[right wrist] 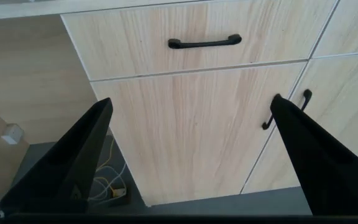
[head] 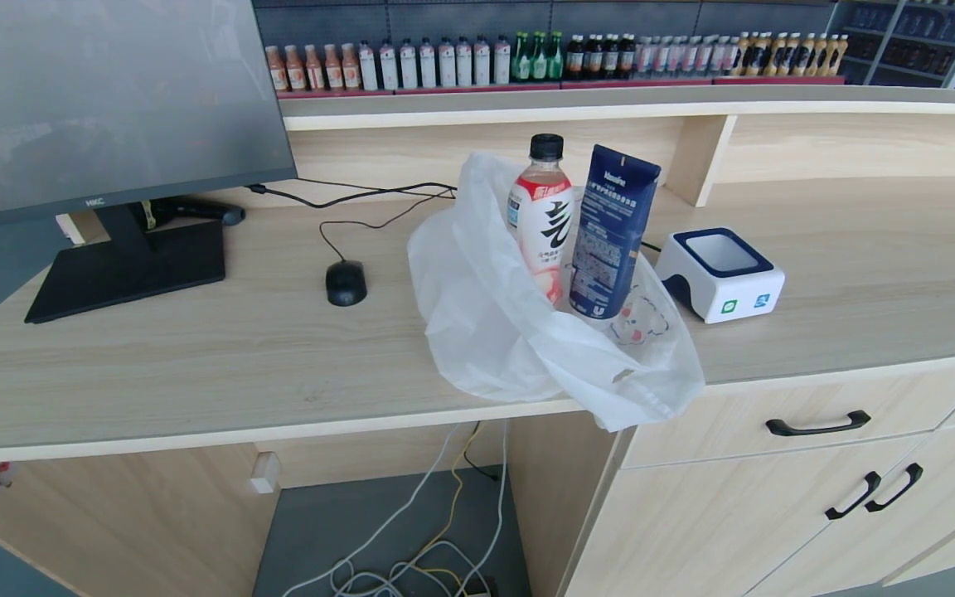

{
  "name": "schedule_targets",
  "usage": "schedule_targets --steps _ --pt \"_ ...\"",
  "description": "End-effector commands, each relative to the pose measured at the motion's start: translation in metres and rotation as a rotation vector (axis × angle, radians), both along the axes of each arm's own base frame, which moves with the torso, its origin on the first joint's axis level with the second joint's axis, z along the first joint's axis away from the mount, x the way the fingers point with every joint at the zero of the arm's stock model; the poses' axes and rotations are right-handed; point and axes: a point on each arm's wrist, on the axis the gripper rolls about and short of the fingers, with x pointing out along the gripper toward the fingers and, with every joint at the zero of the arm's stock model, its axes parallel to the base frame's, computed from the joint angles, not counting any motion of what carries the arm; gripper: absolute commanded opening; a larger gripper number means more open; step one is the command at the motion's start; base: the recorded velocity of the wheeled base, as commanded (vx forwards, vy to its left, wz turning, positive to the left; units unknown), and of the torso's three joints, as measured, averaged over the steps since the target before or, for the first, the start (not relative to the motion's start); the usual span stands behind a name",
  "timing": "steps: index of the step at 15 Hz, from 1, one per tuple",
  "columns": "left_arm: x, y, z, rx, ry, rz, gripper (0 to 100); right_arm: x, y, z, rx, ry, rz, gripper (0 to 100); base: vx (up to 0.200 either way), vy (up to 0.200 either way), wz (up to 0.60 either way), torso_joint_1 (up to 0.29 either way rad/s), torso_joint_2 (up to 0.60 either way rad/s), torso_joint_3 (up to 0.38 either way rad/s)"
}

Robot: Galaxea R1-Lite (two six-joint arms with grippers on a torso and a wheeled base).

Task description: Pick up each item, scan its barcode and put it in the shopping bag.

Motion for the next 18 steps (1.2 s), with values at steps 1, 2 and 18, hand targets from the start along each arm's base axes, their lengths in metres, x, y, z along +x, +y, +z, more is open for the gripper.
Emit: schedule_targets --steps 1,2,18 --pt "0.0 0.0 0.0 0.002 0.0 0.0 100 -0.0001 0.0 -0.0001 0.003 0.0 -0.002 100 0.0 0.0 0.0 0.0 0.0 0.0" --pt "0.0 0.0 0.0 -0.002 0.0 0.0 100 -0.0001 0.0 -0.0001 0.004 0.0 -0.001 100 -0.2 0.0 0.0 0.007 0.0 0.002" --pt "0.0 0.0 0.0 -0.002 0.0 0.002 100 -0.0001 0.0 -0.0001 0.001 0.0 -0.001 100 -0.025 -0.088 0.0 0.006 0.0 0.001"
